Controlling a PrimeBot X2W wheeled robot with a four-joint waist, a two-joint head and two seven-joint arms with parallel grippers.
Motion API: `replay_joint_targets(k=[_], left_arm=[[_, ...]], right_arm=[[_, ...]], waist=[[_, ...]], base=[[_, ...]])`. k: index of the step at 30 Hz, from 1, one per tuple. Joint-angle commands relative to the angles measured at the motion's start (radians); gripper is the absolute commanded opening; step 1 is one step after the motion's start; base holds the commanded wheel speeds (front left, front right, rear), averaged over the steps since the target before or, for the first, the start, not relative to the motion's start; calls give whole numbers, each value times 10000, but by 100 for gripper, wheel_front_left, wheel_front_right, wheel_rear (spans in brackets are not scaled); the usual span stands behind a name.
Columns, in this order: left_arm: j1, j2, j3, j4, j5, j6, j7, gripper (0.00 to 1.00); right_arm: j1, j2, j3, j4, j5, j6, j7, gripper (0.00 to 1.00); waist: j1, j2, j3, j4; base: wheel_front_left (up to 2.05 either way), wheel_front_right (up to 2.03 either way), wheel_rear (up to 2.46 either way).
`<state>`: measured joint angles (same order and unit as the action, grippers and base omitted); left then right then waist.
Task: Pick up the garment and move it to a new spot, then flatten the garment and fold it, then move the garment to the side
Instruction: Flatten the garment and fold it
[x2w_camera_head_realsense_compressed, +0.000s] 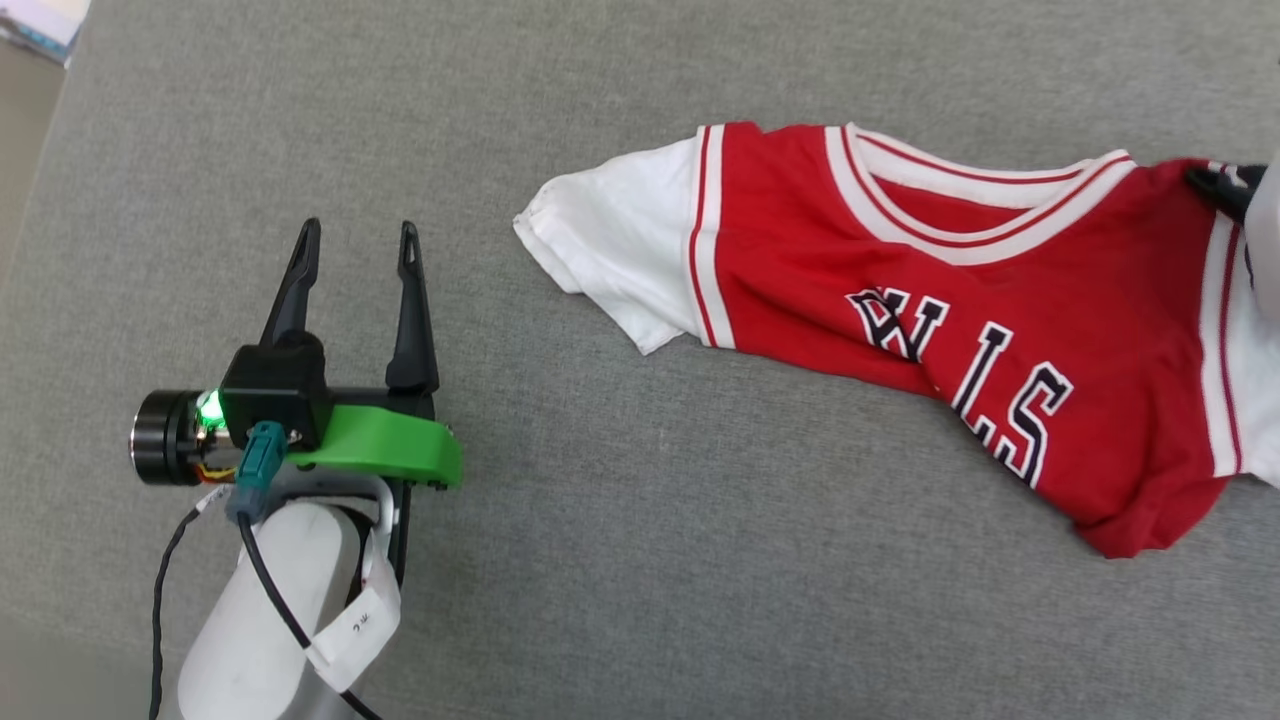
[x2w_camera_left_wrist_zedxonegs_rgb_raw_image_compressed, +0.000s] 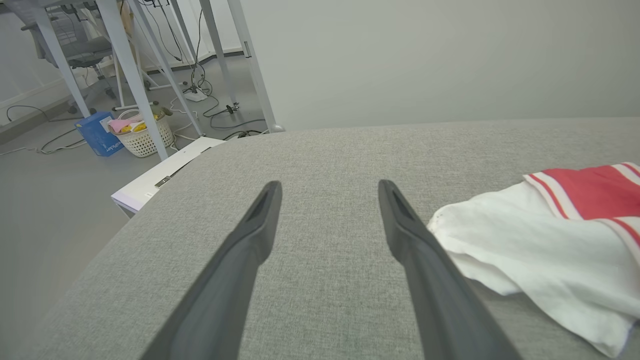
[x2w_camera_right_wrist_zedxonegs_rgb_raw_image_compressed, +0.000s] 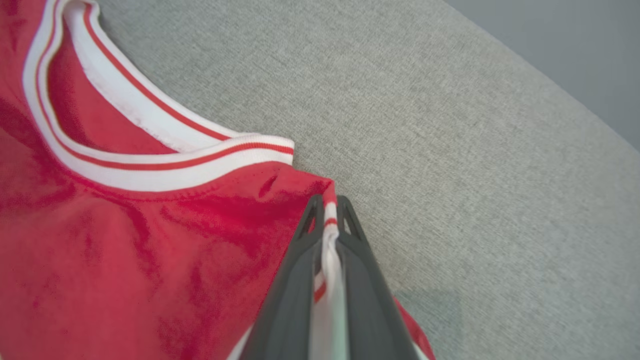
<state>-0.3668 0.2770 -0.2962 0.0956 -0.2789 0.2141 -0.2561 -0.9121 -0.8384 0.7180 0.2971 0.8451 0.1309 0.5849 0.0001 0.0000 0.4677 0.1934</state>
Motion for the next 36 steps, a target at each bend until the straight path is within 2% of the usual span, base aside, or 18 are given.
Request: replay_joint_targets(k=[1,6,9,14,26,30,36], left_arm=[[255,-87,106,47,107,-80,-56,100],[705,-163,454,87,292,-238,-57,100],[889,-208,611,106,382,-373,-57,100],[1030,-341,821,93,539,-534,-57,100],[1381,-720,1040,-102,886,-659,-57,100],[1325,-885,1118,-256,1009,-790,-57,100],[931,-1088,1149,-343,1149,-926,-57,100]], right_arm=[[124,-261,-18,-338,-4,-2,-372,0],[494,-1040,-343,-1772,-117,-2,-1215,0],[731,-1404,-745,-2541,-222,-2,-1289,0],[1086,-1632,-1566,-3324,-403,-2,-999,0],[2123,-2213,-3901,-3213,-937,-2,71,0],[2501,-2516,-4708,-2762,-834,-2,419,0],[1738,-2344,-4917,-1806,-949,-2,1054,0]], waist=[[-1,0,-640,-460],[-1,0,-1126,-793],[-1,0,-1235,-906],[-1,0,-1263,-979],[-1,0,-1168,-822],[-1,0,-716,-667],[-1,0,91,-363]], base=[[0,0,0],[0,0,0],[0,0,0],[0,0,0],[0,0,0],[0,0,0],[0,0,0]])
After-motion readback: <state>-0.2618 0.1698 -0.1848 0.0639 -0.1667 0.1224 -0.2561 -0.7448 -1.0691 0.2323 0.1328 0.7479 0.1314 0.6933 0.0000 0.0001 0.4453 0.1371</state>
